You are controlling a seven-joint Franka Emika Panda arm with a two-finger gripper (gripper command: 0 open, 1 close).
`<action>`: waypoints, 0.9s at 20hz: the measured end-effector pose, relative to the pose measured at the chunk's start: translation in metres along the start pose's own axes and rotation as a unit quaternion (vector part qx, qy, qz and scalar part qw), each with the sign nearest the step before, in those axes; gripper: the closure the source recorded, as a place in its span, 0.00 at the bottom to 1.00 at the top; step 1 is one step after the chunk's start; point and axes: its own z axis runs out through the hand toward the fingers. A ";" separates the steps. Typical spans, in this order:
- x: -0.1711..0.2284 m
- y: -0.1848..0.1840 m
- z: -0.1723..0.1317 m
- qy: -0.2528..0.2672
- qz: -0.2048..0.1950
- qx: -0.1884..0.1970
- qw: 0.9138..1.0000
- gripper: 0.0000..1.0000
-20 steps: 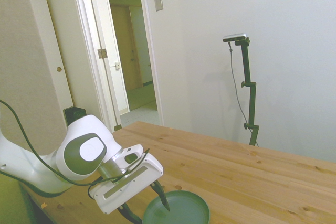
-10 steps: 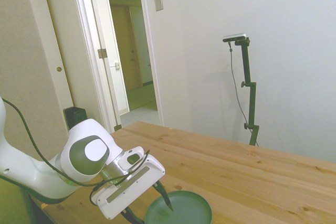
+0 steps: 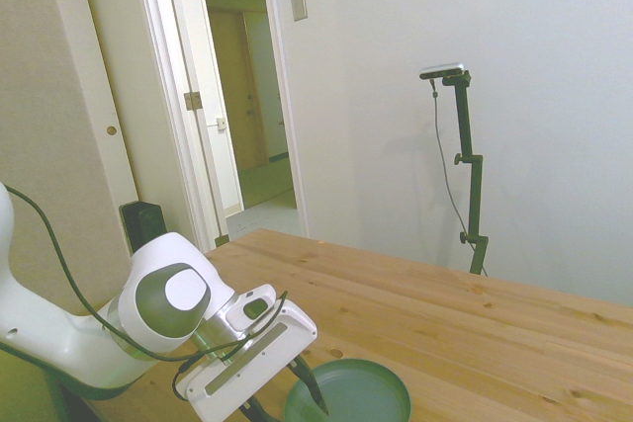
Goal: Load the plate
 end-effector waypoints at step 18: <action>-0.003 0.001 0.006 -0.002 0.012 0.010 1.000 1.00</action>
